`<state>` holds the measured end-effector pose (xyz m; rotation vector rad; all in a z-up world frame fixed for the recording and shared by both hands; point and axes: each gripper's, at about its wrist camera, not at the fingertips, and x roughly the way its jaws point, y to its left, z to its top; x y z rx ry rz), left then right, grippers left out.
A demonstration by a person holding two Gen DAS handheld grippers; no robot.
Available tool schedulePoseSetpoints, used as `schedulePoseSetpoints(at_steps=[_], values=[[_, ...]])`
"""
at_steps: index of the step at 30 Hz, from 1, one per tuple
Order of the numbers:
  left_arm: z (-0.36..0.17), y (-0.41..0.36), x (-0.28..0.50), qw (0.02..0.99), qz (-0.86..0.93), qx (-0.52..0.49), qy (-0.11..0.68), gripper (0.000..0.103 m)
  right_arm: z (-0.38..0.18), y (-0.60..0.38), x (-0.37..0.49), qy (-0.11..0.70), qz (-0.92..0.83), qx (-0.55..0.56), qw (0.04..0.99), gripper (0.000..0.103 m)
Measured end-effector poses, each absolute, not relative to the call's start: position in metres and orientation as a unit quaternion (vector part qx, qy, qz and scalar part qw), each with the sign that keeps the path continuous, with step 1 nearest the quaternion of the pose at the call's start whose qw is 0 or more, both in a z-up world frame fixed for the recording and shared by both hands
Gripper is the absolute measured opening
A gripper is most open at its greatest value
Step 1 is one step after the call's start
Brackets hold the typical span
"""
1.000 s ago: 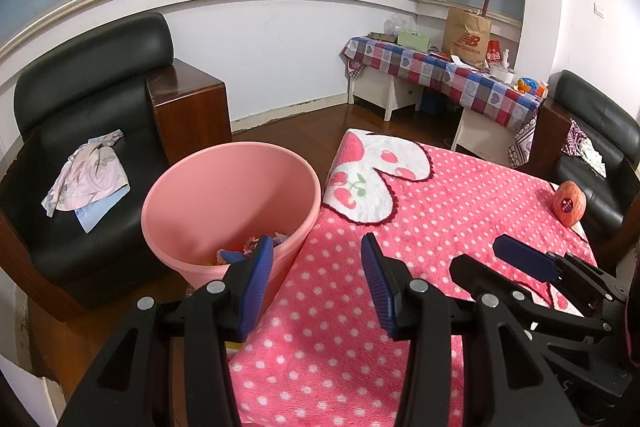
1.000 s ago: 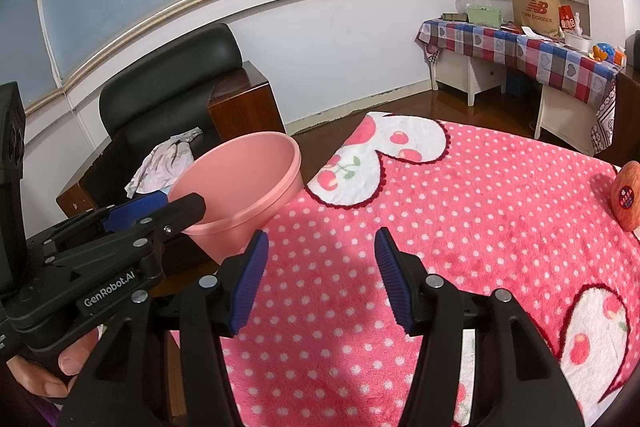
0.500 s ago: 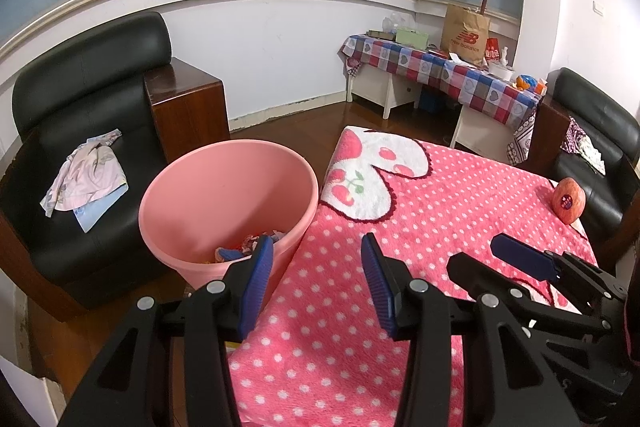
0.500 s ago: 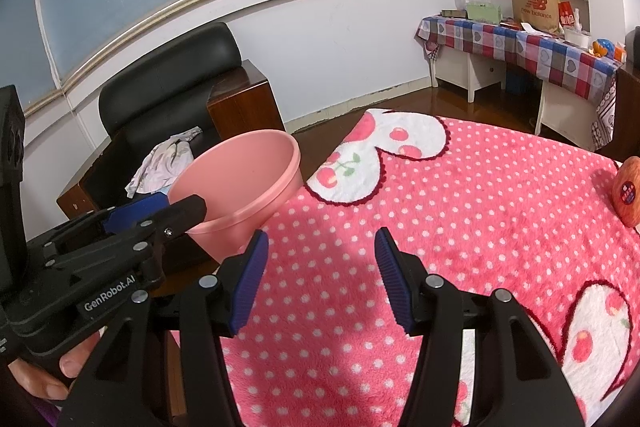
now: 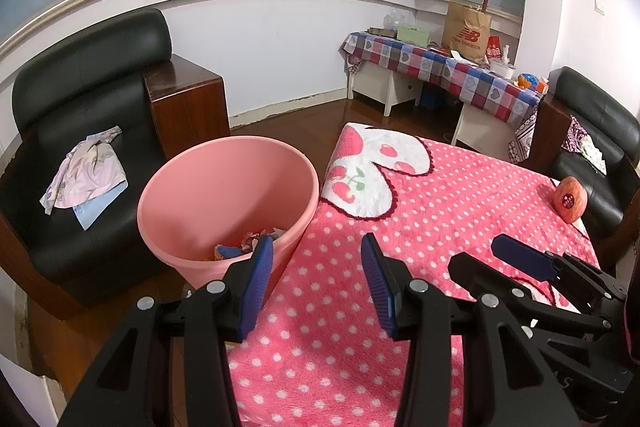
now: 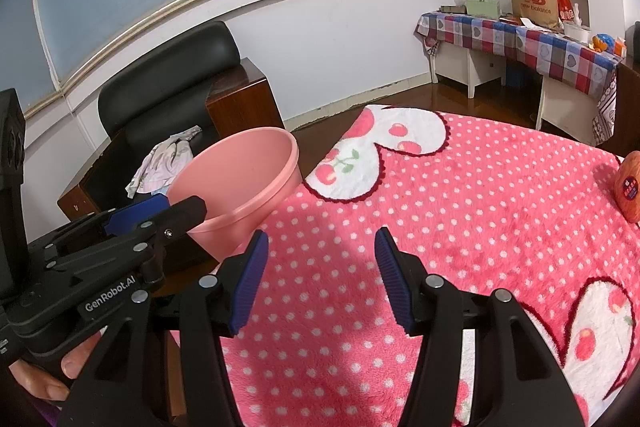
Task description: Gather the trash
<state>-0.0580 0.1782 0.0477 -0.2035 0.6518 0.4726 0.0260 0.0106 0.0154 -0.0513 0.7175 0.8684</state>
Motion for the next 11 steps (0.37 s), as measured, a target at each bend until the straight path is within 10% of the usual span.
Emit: schedulePoseSetpoints(at_steps=[11], values=[[0.0404,0.1857,-0.0531,0.914,0.232,-0.097,0.319,0.046,0.0153,0.0106,0.0260,0.340,0.411,-0.024,0.845,0.056]])
